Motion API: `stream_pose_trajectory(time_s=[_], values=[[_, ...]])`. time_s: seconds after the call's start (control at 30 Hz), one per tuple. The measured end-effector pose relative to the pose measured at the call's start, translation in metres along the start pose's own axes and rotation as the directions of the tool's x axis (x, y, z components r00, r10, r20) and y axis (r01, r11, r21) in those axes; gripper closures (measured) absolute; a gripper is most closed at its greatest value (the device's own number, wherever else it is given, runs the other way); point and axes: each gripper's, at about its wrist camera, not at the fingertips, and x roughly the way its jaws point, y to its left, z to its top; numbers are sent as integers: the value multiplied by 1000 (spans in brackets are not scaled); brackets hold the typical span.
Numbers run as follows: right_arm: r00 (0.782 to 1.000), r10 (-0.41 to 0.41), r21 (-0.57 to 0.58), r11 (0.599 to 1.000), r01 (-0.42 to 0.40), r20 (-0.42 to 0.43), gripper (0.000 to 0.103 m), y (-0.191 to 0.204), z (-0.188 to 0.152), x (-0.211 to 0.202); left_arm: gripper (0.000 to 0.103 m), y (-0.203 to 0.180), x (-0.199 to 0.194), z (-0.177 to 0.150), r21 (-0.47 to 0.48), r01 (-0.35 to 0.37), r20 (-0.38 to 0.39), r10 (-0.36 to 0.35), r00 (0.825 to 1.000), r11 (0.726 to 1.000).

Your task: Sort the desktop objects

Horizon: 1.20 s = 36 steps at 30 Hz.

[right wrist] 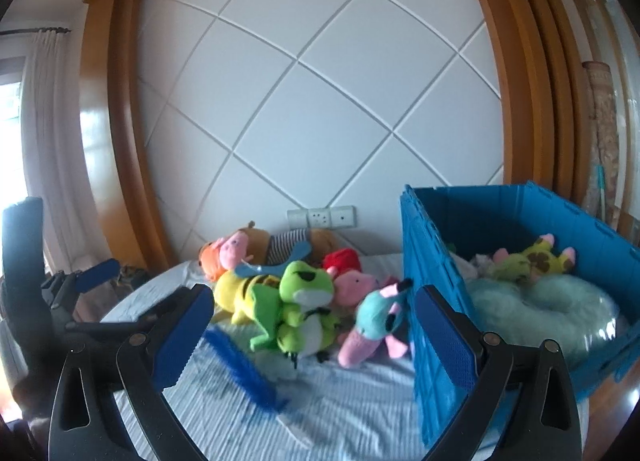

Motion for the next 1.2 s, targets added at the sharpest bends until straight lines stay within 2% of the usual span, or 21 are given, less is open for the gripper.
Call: stream_pose_trajectory(time_s=[0.1,0.27,0.37,0.53,0.7,0.8,0.9,0.97,1.2], values=[[999,-45,-14,999,45,8,1,-5,-7,-17,0,4,-12,-8,-26,-24,5,24,1000,999],[994,-109,4,994,109,-4,1,-15,-14,-36,0,-12,-19,-12,15,11,15,-12,1000,1000],[992,-122,28,992,122,-17,1,-11,-21,-40,0,-8,-25,-19,52,-7,-9,7,1000,999],[997,-76,27,997,77,-24,1,23,-32,-38,0,19,-37,-38,55,-60,-34,62,998,997],[998,-30,-11,1000,29,-55,1,48,-46,-33,0,39,-42,-50,18,-113,-66,114,991,993],[997,-29,-27,999,27,-71,1,52,-43,-33,0,45,-44,-53,-21,-119,-72,117,990,993],[998,-57,-71,996,55,-29,1,53,-44,-46,0,47,-45,-55,-43,-123,-76,119,990,992],[998,-62,-79,995,60,-31,1,51,-45,-50,0,46,-45,-56,-49,-119,-79,115,990,992],[993,-111,-56,992,109,-32,1,34,-52,-63,0,21,-42,-56,7,-84,-72,84,994,996]])
